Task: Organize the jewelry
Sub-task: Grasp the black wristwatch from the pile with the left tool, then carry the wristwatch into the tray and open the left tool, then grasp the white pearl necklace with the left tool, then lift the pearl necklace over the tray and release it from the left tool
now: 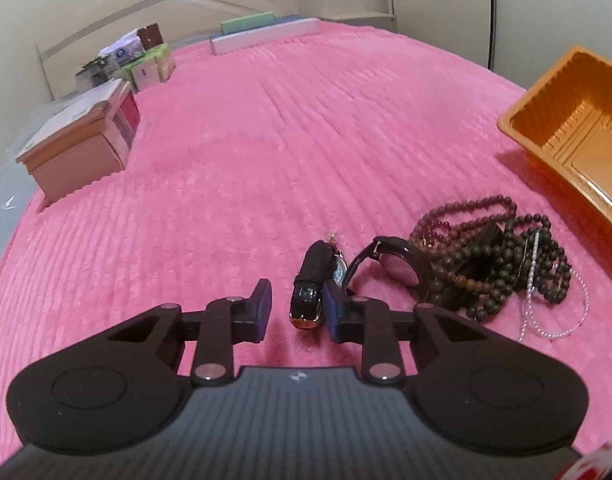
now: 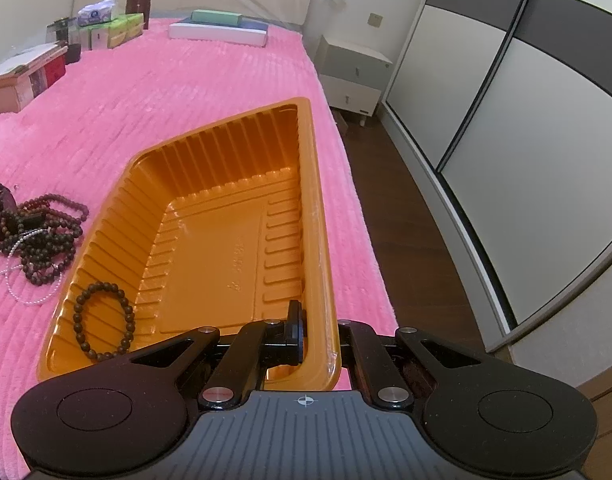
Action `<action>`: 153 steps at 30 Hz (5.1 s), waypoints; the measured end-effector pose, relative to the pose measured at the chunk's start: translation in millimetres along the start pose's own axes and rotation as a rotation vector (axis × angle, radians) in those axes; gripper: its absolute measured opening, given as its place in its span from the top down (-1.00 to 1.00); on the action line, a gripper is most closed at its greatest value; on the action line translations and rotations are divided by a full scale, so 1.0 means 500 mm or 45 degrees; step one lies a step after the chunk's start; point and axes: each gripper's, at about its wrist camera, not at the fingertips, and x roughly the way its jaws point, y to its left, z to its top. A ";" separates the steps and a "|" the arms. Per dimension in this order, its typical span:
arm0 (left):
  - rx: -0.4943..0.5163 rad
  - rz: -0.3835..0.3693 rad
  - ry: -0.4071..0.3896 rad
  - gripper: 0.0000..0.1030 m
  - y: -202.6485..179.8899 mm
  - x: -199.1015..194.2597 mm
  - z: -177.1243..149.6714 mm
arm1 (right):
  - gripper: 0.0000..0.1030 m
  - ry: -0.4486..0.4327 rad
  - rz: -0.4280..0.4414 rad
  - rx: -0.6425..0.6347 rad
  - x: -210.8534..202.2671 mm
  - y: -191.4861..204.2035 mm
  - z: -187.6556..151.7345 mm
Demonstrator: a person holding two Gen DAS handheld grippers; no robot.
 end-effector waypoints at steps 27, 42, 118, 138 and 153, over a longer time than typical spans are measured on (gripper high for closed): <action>0.020 -0.043 -0.073 0.74 -0.040 -0.173 0.035 | 0.93 -0.011 0.012 0.005 -0.005 -0.003 -0.007; 0.158 -0.408 -0.207 0.74 -0.294 -0.195 0.121 | 0.93 -0.010 0.015 -0.002 -0.005 -0.003 -0.010; -0.087 -0.253 -0.025 0.50 -0.216 -0.067 -0.035 | 0.93 0.002 0.020 -0.013 0.004 0.002 -0.013; -0.028 -0.266 -0.083 0.96 -0.185 -0.138 -0.009 | 0.93 -0.002 0.020 -0.017 0.005 0.001 -0.008; 0.017 -0.271 -0.329 0.96 -0.122 -0.290 0.100 | 0.93 -0.010 0.017 -0.028 -0.001 0.004 -0.003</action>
